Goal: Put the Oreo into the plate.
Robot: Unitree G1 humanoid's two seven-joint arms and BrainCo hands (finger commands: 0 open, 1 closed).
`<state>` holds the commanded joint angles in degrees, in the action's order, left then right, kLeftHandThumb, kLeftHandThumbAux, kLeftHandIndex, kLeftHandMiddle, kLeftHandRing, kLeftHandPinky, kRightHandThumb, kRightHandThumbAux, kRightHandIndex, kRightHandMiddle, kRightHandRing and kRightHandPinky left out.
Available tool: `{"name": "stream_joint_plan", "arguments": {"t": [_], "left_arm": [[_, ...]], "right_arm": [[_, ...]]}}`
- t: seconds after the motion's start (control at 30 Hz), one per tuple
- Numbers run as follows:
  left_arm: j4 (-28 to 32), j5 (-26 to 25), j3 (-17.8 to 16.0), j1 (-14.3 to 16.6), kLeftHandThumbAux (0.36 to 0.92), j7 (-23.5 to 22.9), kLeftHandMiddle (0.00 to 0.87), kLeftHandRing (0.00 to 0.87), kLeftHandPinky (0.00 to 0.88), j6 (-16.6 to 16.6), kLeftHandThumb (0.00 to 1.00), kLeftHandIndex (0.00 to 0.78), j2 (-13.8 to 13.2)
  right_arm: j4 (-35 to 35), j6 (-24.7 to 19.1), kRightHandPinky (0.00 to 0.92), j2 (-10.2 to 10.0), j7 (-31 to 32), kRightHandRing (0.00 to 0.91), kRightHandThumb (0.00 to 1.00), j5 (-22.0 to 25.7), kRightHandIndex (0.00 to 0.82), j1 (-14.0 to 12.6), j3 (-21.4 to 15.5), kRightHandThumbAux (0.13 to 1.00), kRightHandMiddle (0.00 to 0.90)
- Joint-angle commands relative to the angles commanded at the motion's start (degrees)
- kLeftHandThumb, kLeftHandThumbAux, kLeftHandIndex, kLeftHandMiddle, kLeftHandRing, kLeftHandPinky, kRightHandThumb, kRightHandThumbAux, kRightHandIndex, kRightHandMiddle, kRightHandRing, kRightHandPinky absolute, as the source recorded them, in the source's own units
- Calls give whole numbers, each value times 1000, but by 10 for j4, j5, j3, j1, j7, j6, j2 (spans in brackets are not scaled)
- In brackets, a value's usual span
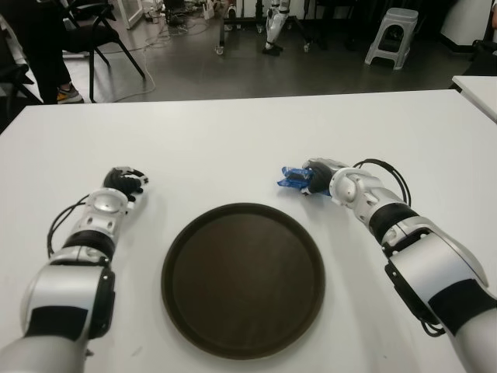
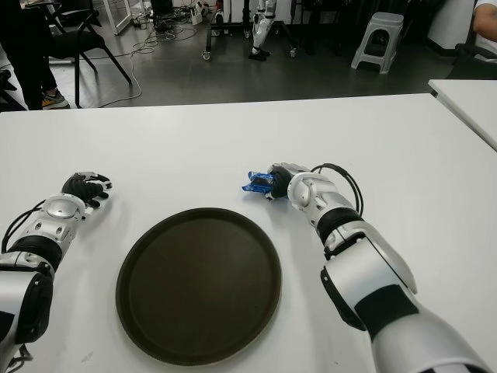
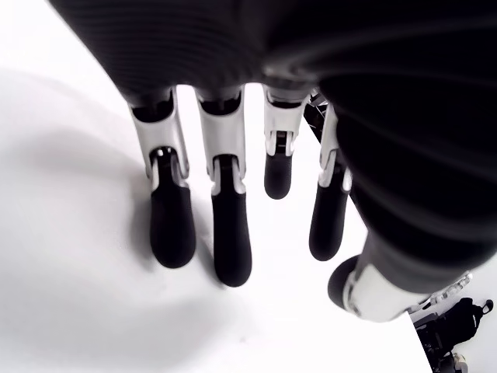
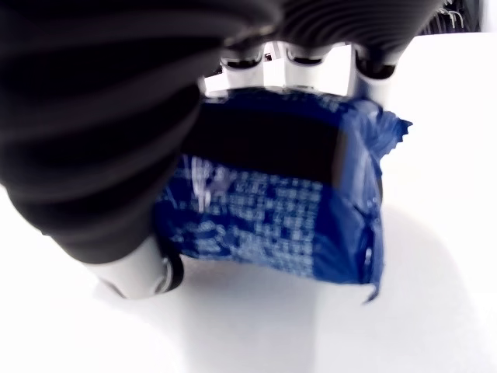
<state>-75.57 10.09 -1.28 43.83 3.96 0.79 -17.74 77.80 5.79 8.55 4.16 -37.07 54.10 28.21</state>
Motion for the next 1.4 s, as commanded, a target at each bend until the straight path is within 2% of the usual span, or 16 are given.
{"name": "stream_joint_plan", "arguments": {"t": [0.37, 0.7, 1.1, 1.27, 1.4], "left_arm": [[2, 2, 3, 0, 731, 0, 152, 177, 168, -4, 667, 396, 1], [2, 4, 6, 0, 731, -3, 142, 159, 159, -2, 670, 397, -1], [-1, 4, 4, -1, 728, -3, 149, 171, 178, 1, 671, 397, -2], [0, 1, 0, -2, 727, -3, 161, 191, 204, -5, 671, 397, -2], [1, 0, 0, -1, 729, -4, 159, 190, 189, -5, 670, 397, -2]], "right_arm": [[0, -2, 635, -1, -7, 630, 695, 2, 419, -2, -2, 736, 616], [-10, 19, 718, 1, -23, 714, 696, 19, 423, -8, -20, 735, 705], [-73, 76, 709, 18, -44, 727, 695, 62, 431, -22, -58, 734, 737], [-109, 116, 697, 28, -54, 727, 694, 82, 433, -39, -74, 735, 749], [-128, 134, 704, 34, -62, 732, 694, 92, 434, -51, -83, 735, 753]]}}
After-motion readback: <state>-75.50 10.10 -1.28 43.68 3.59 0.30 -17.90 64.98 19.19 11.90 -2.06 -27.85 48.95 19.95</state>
